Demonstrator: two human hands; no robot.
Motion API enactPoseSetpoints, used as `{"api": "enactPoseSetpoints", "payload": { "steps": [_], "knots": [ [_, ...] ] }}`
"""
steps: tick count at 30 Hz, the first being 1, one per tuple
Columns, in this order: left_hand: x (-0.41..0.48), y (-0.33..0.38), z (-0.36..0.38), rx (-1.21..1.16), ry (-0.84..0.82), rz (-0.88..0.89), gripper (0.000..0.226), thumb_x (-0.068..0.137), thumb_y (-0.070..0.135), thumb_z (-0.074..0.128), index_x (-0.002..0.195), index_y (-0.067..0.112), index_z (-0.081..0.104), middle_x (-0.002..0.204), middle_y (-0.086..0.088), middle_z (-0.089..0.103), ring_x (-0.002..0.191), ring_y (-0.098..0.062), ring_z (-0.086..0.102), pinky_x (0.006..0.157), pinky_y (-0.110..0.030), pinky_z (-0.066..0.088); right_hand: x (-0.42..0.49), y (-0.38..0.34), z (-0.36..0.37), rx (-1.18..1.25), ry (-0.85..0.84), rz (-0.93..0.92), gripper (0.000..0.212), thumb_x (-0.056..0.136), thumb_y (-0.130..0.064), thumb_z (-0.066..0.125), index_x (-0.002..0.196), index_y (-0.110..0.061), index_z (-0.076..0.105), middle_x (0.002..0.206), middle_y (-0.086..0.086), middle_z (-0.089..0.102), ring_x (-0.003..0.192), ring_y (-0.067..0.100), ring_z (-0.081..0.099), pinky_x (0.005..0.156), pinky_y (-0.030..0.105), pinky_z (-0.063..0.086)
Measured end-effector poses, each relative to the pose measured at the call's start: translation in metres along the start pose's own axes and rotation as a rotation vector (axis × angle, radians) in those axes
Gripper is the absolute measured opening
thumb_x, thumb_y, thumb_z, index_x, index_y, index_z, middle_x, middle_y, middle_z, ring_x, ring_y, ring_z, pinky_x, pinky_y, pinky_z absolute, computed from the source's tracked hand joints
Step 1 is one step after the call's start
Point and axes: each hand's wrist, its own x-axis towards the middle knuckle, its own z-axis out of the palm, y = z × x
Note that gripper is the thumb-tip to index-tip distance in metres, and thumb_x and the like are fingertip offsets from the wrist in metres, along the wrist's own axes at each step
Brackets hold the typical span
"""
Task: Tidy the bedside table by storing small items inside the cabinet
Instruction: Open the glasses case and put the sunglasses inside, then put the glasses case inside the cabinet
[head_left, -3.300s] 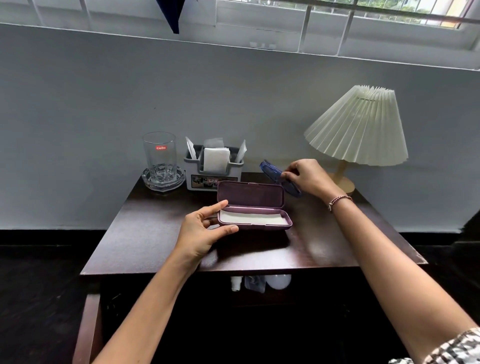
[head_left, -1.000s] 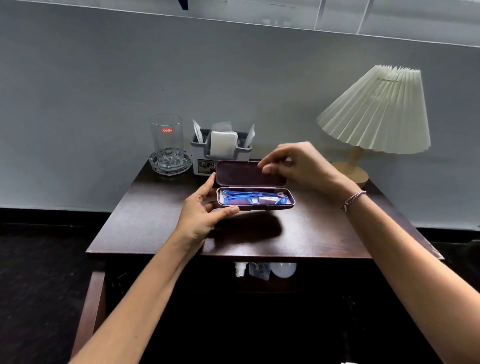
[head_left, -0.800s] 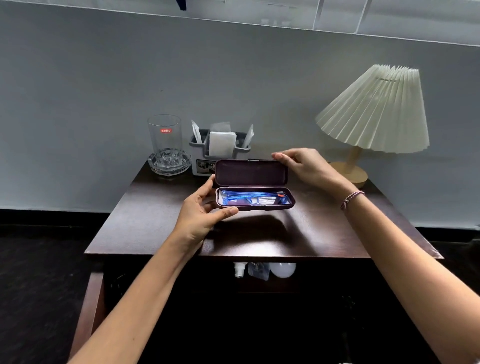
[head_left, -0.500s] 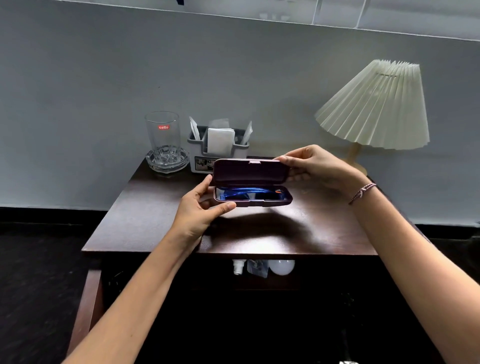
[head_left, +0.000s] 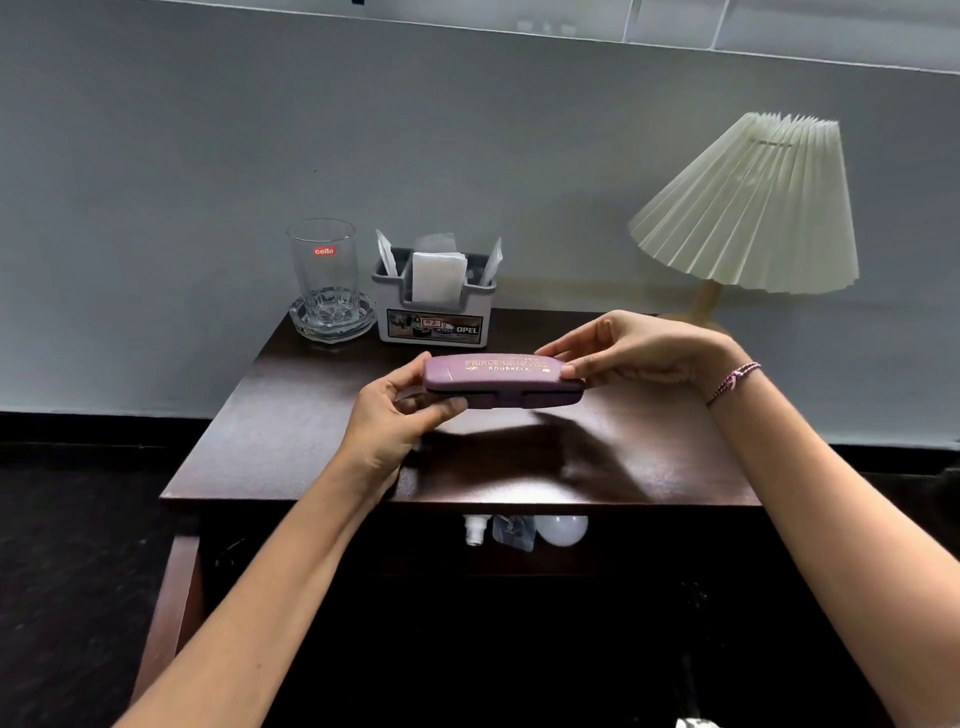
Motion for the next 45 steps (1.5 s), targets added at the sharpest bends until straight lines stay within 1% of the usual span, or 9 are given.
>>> {"api": "enactPoseSetpoints", "payload": {
  "steps": [7,14,20,28,31,34,38,40,45],
  "knots": [
    [0.002,-0.002,0.001,-0.040,0.009,-0.003,0.067,0.070,-0.012,0.068,0.132,0.000,0.046,0.103,-0.005,0.065,0.074,0.006,0.064,0.073,-0.007,0.049,0.001,-0.005,0.008,-0.267,0.082,-0.062,0.050,0.073,-0.013,0.078,0.120,-0.021,0.063,0.114,0.006,0.070,0.099,0.014,0.065,0.094,0.022,0.051],
    [0.004,-0.001,0.003,-0.053,0.028,-0.009,0.072,0.071,-0.011,0.069,0.137,-0.001,0.040,0.111,-0.007,0.063,0.074,0.007,0.064,0.075,-0.006,0.049,-0.007,-0.016,0.014,-0.475,0.169,-0.081,0.059,0.068,-0.022,0.083,0.123,-0.021,0.061,0.109,-0.006,0.072,0.097,0.005,0.067,0.090,0.015,0.051],
    [-0.001,0.006,0.003,-0.049,0.007,-0.053,0.073,0.072,-0.010,0.069,0.138,-0.004,0.037,0.106,-0.002,0.064,0.073,0.008,0.065,0.072,-0.005,0.049,-0.031,-0.026,0.046,-0.769,0.415,-0.248,0.092,0.060,-0.035,0.086,0.140,-0.015,0.043,0.137,0.002,0.054,0.125,0.012,0.050,0.096,0.009,0.033],
    [-0.006,0.009,0.006,-0.145,-0.013,-0.121,0.080,0.073,-0.006,0.069,0.142,0.001,0.031,0.094,-0.001,0.062,0.080,-0.009,0.067,0.081,-0.023,0.056,-0.039,0.005,0.094,-0.932,0.497,-0.250,0.091,0.071,-0.023,0.079,0.147,-0.016,0.029,0.153,0.004,0.031,0.143,0.014,0.026,0.118,0.025,0.014],
    [-0.005,0.009,0.007,-0.166,-0.006,-0.138,0.089,0.074,-0.005,0.069,0.146,0.006,0.019,0.091,-0.007,0.058,0.068,-0.010,0.071,0.065,-0.019,0.057,-0.035,0.012,0.098,-0.978,0.572,-0.264,0.076,0.077,-0.017,0.074,0.144,-0.014,0.036,0.147,0.005,0.042,0.136,0.017,0.039,0.117,0.027,0.023],
    [-0.004,0.007,0.007,-0.089,-0.031,-0.122,0.101,0.068,0.007,0.075,0.148,0.013,0.014,0.099,-0.010,0.055,0.075,-0.016,0.072,0.072,-0.023,0.058,-0.036,0.016,0.100,-0.950,0.607,-0.261,0.064,0.078,-0.015,0.072,0.137,-0.014,0.047,0.136,0.005,0.055,0.124,0.022,0.054,0.105,0.031,0.040],
    [-0.007,0.009,0.008,0.090,-0.104,-0.106,0.094,0.072,0.014,0.077,0.148,0.020,0.021,0.112,-0.009,0.055,0.094,-0.019,0.066,0.083,-0.030,0.054,-0.037,0.016,0.094,-0.970,0.617,-0.260,0.059,0.079,-0.013,0.071,0.134,-0.013,0.050,0.133,0.005,0.059,0.119,0.022,0.057,0.100,0.029,0.043],
    [-0.010,0.012,0.011,0.411,-0.105,0.029,0.093,0.075,0.028,0.076,0.148,0.020,0.020,0.123,-0.004,0.051,0.101,-0.013,0.059,0.086,-0.022,0.047,-0.037,0.016,0.093,-0.990,0.617,-0.235,0.058,0.080,-0.014,0.069,0.135,-0.013,0.050,0.133,0.005,0.058,0.120,0.023,0.056,0.100,0.032,0.044],
    [-0.029,0.029,0.021,1.284,0.017,0.543,0.101,0.072,0.045,0.073,0.147,0.007,0.018,0.149,-0.011,0.035,0.138,-0.024,0.032,0.111,-0.035,0.030,-0.034,0.016,0.093,-1.044,0.598,-0.195,0.056,0.081,-0.013,0.066,0.135,-0.013,0.049,0.132,0.005,0.058,0.119,0.024,0.055,0.100,0.033,0.043]
  ]
}}
